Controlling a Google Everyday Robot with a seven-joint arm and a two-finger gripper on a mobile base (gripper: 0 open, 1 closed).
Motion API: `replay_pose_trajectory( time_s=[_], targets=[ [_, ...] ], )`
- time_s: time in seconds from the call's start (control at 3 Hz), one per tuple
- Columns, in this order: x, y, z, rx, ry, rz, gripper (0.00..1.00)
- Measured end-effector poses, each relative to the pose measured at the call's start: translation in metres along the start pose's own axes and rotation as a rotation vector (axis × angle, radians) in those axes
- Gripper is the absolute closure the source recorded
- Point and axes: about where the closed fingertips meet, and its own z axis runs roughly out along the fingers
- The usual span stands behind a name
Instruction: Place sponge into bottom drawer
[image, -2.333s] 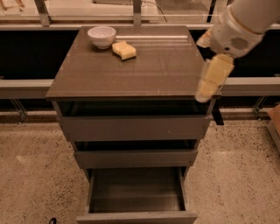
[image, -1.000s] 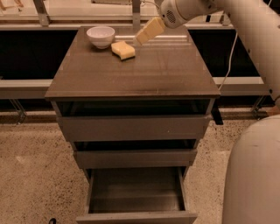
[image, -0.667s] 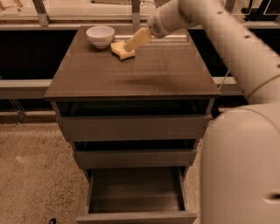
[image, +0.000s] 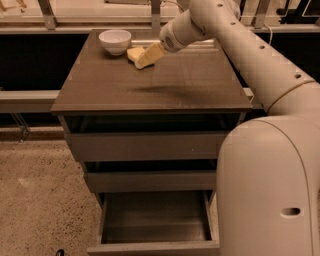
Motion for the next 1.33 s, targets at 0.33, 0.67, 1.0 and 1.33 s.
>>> replay_pose_trajectory(
  time_s=[0.33, 0.67, 1.0, 1.33],
  targets=[
    [0.003, -0.01, 0.036, 0.037, -0.061, 0.063, 0.0],
    [0.003, -0.021, 0.065, 0.095, -0.131, 0.121, 0.0],
    [-0.001, -0.019, 0.095, 0.088, -0.183, 0.163, 0.0],
    [-0.002, -0.017, 0.118, 0.069, -0.183, 0.204, 0.18]
  ],
)
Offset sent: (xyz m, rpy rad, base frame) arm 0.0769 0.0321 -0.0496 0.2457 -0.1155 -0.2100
